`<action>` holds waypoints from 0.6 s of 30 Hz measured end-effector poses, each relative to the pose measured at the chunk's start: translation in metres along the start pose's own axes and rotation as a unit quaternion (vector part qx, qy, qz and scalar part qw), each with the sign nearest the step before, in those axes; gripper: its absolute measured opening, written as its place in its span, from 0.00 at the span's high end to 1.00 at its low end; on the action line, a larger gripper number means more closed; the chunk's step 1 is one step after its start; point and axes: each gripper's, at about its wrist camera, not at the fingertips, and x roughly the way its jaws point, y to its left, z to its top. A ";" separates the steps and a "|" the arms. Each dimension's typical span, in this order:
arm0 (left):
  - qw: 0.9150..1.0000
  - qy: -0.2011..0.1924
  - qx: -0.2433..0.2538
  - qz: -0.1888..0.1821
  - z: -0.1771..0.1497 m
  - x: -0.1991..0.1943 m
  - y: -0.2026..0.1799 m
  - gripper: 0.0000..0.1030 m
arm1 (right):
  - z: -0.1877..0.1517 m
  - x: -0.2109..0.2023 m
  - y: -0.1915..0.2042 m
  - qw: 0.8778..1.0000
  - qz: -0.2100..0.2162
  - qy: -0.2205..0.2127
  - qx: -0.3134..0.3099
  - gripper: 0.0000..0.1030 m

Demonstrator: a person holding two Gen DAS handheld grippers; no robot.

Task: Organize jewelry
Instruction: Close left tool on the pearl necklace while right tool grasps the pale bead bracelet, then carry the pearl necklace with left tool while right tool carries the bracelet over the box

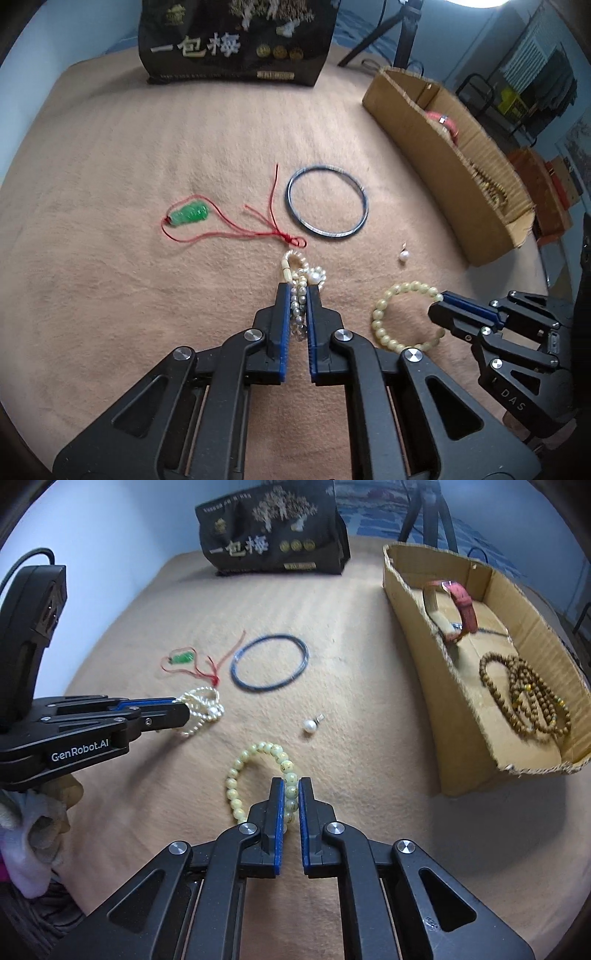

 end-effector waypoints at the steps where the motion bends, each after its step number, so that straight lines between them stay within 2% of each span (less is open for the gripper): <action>1: 1.000 -0.008 -0.002 -0.004 0.001 -0.006 0.000 0.94 | 0.001 -0.003 0.001 1.000 0.003 -0.004 -0.001 0.94; 11: 0.997 -0.064 -0.031 -0.043 0.018 -0.050 0.004 0.94 | 0.008 -0.043 0.024 0.998 0.015 -0.056 -0.032 0.94; 18: 0.993 -0.097 -0.033 -0.060 0.028 -0.072 -0.003 0.94 | 0.020 -0.076 0.015 0.994 0.022 -0.106 -0.021 0.94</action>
